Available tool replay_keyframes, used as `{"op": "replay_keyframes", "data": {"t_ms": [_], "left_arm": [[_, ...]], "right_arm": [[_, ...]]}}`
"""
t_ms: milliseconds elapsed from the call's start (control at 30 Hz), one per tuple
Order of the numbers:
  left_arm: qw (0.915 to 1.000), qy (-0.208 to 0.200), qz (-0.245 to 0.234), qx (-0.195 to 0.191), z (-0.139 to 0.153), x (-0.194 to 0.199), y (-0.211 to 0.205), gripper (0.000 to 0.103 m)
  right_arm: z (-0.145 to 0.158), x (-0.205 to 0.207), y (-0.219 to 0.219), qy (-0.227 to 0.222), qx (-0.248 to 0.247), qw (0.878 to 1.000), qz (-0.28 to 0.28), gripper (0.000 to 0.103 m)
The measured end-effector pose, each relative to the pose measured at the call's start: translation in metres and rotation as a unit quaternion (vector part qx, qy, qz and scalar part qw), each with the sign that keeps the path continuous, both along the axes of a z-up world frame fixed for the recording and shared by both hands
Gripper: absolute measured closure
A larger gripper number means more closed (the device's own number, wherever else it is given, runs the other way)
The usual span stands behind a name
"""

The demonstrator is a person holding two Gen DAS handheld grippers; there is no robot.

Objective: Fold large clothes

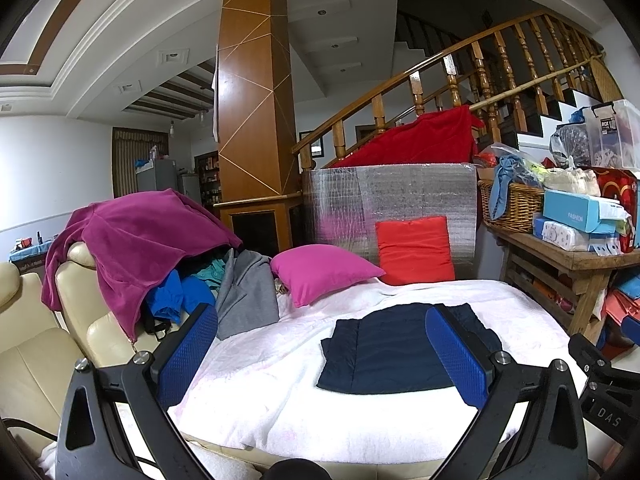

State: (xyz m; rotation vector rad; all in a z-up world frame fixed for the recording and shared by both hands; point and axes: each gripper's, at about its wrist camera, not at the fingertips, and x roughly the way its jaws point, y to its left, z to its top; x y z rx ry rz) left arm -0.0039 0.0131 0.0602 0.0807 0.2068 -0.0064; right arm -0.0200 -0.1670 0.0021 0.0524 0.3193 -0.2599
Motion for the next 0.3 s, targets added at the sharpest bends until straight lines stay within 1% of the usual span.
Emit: {"op": "replay_keyframes", "data": {"t_ms": [233,300], "left_arm": [[0.9999,-0.006,-0.002,0.008,0.0001,0.0004,-0.0042,0.0],[0.9999,-0.004,-0.012,0.006,-0.0007,0.005,-0.0072,0.0]], "right_arm": [[-0.0032,0.0032,-0.0032,0.003,0.001,1.0,-0.006,0.008],[-0.004,0.0078,-0.0052,0.007,-0.006,1.0,-0.009,0.008]]}}
